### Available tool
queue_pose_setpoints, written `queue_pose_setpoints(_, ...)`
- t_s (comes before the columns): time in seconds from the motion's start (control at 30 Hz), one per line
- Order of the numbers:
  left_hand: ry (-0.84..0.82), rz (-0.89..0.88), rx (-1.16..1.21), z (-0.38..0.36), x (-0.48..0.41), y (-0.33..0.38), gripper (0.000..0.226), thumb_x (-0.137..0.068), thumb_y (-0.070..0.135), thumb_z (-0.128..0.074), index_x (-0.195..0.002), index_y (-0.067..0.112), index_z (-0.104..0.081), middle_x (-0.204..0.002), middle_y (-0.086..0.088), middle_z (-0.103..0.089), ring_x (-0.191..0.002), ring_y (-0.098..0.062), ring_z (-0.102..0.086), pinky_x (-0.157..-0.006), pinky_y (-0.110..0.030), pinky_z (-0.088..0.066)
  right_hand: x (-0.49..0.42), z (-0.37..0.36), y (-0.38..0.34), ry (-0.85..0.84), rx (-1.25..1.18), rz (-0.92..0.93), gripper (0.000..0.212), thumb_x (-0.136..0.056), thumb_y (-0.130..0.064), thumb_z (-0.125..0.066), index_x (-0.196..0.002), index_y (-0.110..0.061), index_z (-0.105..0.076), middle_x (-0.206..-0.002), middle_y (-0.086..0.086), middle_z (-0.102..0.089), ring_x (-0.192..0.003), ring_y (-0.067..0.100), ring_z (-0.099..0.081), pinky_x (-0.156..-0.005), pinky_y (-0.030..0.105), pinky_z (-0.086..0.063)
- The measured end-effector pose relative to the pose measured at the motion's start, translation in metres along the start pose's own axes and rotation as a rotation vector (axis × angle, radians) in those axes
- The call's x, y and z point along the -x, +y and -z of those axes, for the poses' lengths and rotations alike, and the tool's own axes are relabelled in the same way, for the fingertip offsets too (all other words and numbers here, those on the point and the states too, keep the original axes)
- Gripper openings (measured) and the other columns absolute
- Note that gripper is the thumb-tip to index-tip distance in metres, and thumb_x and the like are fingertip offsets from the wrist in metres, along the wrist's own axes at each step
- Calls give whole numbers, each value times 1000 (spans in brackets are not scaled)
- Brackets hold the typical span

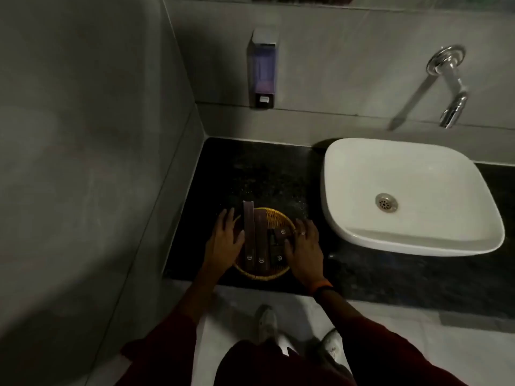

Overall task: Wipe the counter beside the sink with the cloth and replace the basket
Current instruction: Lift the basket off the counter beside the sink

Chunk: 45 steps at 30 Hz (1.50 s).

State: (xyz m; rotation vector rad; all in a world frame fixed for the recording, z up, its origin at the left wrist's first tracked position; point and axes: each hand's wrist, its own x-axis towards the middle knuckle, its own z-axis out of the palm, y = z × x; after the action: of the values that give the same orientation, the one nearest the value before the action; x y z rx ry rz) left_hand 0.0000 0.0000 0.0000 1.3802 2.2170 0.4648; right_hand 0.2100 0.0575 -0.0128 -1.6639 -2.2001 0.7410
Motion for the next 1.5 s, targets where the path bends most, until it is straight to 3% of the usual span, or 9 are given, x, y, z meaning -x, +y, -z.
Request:
queue_pose_setpoints(0.1,-58,78,68,-7,4,-7,65,-100,29,-49,-155,26,-15,-158,-12,-34,-135,-35,-47,-104,-52,-46,3,-3,7,-81,-67,-101,58,-101,-20,-47,-154,-12,-26,-159,13,-31,-143,32,-38,-107,46,-47)
queue_pose_setpoints(0.23,-12,146,193,-9,10,-3,57,-95,11,-52,-146,27,-35,-125,-19,-63,-106,-35,-66,-88,-49,-58,5,1,7,-52,-181,-158,59,-100,-9,-46,-154,-7,-24,-138,20,-59,-119,38,-62,-97,43,-51)
queue_pose_setpoints(0.4,-29,206,268,-17,31,19,50,-86,9,-60,-132,23,-51,-110,-16,-67,-96,-34,-68,-83,-47,-60,25,15,33,-60,-141,-139,60,-99,-7,-48,-155,-5,-26,-141,17,-58,-116,30,-64,-98,36,-49)
queue_pose_setpoints(0.53,-40,177,273,-37,61,43,44,-86,10,-64,-127,23,-55,-103,-13,-67,-88,-31,-68,-75,-45,-61,57,36,70,8,-239,-174,56,-99,-7,-49,-152,-10,-32,-97,0,-71,-77,6,-66,-72,8,-46)
queue_pose_setpoints(0.7,-114,150,319,-74,96,87,40,-86,10,-65,-122,24,-57,-83,7,-60,-72,-14,-64,-60,-32,-57,93,67,124,91,-283,-227,31,-102,-18,-46,-133,-21,-51,-63,-9,-66,-51,4,-60,-46,8,-41)
queue_pose_setpoints(1.03,-243,77,327,-178,133,214,39,-88,16,-66,-124,26,-55,-92,1,-67,-78,-18,-69,-65,-32,-60,145,154,269,130,-162,-338,41,-102,-19,-51,-143,-16,-45,-80,-12,-66,-58,-4,-59,-57,6,-46)
queue_pose_setpoints(1.13,-221,49,304,-217,143,268,41,-84,13,-68,-122,23,-58,-87,1,-67,-72,-19,-67,-60,-30,-55,149,191,323,155,-178,-365,42,-103,-23,-50,-145,-17,-45,-100,0,-75,-73,7,-66,-73,23,-55)
queue_pose_setpoints(1.33,-220,34,324,-283,159,381,46,-82,2,-66,-124,17,-57,-93,-12,-70,-80,-29,-70,-72,-44,-60,143,260,428,183,-169,-410,31,-105,-28,-45,-136,-28,-49,-93,-11,-70,-67,-6,-59,-66,18,-53)
queue_pose_setpoints(1.5,-236,4,357,-319,151,447,42,-82,1,-65,-122,15,-58,-91,-12,-68,-80,-28,-69,-74,-47,-60,126,303,490,170,-294,-479,38,-101,-16,-47,-138,-22,-49,-100,0,-73,-84,16,-71,-69,28,-58)
